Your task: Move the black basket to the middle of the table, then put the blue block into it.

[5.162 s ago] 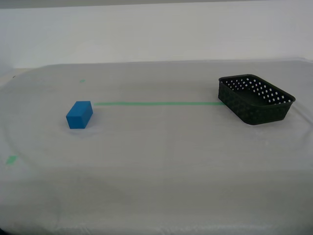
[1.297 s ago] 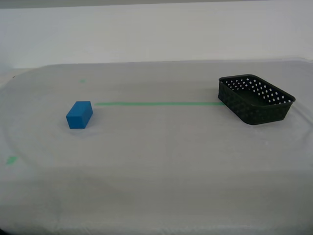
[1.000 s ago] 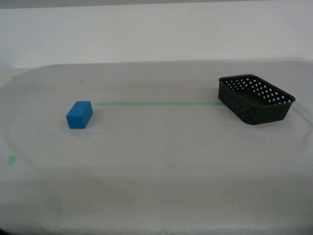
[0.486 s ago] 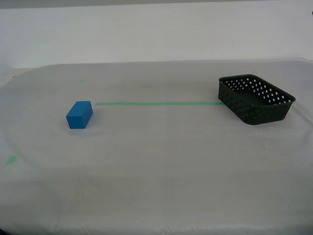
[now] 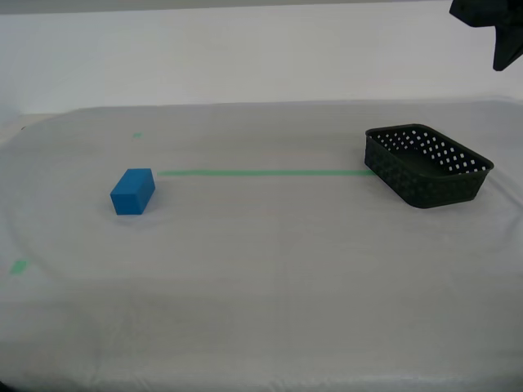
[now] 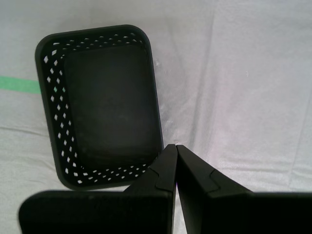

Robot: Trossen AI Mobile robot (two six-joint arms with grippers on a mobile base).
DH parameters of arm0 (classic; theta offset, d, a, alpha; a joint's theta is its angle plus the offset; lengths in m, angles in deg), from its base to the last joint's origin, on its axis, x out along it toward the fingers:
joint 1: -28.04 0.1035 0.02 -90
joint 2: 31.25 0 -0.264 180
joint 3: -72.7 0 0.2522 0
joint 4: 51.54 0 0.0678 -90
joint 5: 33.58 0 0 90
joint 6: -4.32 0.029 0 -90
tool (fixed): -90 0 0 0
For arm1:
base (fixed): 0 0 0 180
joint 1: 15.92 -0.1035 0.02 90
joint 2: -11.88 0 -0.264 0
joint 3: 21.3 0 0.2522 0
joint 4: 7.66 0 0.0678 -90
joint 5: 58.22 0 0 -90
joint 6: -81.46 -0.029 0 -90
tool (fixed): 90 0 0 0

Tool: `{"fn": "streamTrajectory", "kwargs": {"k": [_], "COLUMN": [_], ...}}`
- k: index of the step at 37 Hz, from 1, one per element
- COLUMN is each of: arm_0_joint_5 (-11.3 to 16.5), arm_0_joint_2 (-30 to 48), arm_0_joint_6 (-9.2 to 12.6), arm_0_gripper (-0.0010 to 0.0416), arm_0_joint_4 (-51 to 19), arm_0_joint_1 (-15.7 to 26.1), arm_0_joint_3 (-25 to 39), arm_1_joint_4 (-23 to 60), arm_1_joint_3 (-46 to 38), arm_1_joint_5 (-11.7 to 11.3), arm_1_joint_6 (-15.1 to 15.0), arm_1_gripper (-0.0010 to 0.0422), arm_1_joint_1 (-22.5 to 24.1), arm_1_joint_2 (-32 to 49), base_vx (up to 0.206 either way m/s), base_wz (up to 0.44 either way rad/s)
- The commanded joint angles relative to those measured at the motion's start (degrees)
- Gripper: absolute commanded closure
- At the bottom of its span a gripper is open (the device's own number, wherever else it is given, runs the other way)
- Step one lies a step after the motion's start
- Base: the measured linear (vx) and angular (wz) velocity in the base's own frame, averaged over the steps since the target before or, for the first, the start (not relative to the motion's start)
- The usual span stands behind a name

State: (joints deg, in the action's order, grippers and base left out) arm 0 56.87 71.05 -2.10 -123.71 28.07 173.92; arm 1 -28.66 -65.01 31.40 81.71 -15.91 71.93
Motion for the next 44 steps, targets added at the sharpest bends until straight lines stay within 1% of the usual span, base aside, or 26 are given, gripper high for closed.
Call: {"fn": "streamTrajectory", "kwargs": {"k": [1,4,7,9,12,18,21,23,28,33,38,44], "arm_0_joint_5": [0.2,0.3,1.5,2.0,2.1,2.2,3.2,3.2,3.2,3.0,2.9,2.9], "arm_0_joint_2": [4.2,7.1,9.8,11.1,12.7,13.6,13.6,13.6,13.6,13.6,13.6,13.6], "arm_0_joint_6": [-0.3,-0.3,-0.2,-0.2,-0.2,0.0,0.0,0.0,1.5,1.8,1.9,1.9], "arm_0_gripper": [0.0406,0.0406,0.0406,0.0406,0.0406,0.0406,0.0406,0.0406,0.0406,0.0402,0.0382,0.0339], "arm_0_joint_4": [-0.7,-0.8,-0.9,-1.0,-0.9,-0.5,-0.4,-0.3,-0.7,-0.6,-0.6,-0.7], "arm_0_joint_1": [0.0,0.1,0.2,0.2,0.2,0.4,0.4,0.4,0.5,0.5,0.6,0.8], "arm_0_joint_3": [3.9,6.7,8.8,9.7,10.6,10.4,10.1,10.1,10.1,10.1,10.1,10.1], "arm_1_joint_4": [-0.2,-0.2,-0.2,-0.2,-0.2,-0.1,-0.1,-0.1,-0.1,-0.1,-0.1,-0.1], "arm_1_joint_3": [0.0,0.0,0.0,0.0,0.0,0.0,0.0,0.0,0.0,0.0,0.0,0.0], "arm_1_joint_5": [0.0,0.0,0.0,0.0,0.0,0.0,0.0,0.0,0.0,0.0,0.0,0.0], "arm_1_joint_6": [-0.1,-0.1,-0.1,-0.1,-0.1,-0.1,-0.1,-0.1,-0.1,-0.1,-0.1,-0.1], "arm_1_gripper": [0.0412,0.0412,0.0412,0.0412,0.0412,0.0412,0.0412,0.0412,0.0412,0.0412,0.0412,0.0412], "arm_1_joint_1": [0.0,0.0,0.0,0.0,0.0,0.0,0.0,0.0,0.0,0.0,0.0,0.0], "arm_1_joint_2": [0.0,0.0,0.0,0.0,0.0,0.0,0.0,0.0,0.0,0.0,0.0,0.0], "base_vx": [0.0,0.0,0.0,0.0,0.0,0.0,0.0,0.0,0.0,0.0,0.0,0.0], "base_wz": [0.0,0.0,0.0,0.0,0.0,0.0,0.0,0.0,0.0,0.0,0.0,0.0]}}
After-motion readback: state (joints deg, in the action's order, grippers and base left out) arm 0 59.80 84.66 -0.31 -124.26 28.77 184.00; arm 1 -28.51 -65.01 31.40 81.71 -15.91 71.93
